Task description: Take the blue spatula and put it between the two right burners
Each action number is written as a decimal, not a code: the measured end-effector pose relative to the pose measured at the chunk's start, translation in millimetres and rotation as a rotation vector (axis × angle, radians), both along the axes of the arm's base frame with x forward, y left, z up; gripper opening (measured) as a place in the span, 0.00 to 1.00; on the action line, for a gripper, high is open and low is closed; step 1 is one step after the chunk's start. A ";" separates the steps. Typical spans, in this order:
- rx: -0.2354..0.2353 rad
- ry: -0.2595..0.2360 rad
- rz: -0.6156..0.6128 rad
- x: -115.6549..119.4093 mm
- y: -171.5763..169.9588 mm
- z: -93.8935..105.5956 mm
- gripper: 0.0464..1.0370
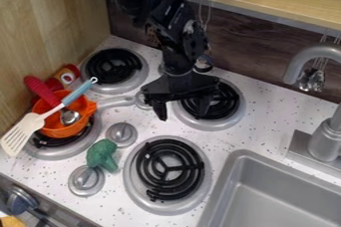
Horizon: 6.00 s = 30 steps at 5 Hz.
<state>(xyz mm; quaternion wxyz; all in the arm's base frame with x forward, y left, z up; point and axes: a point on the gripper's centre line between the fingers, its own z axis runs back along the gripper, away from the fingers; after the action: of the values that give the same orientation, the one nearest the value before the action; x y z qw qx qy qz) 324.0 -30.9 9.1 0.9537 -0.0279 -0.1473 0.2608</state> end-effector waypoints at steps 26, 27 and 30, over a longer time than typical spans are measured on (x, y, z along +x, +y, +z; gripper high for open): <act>-0.352 -0.130 2.040 -47.9 198.8 -47.2 0.20; -0.316 -0.107 2.022 -51.9 195.6 -44.4 0.20; -0.221 -0.164 1.930 -43.4 175.6 -8.8 0.20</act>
<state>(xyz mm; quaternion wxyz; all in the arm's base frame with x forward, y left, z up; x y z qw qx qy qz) 280.7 144.7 0.3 0.3087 -0.0028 -0.1476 0.9397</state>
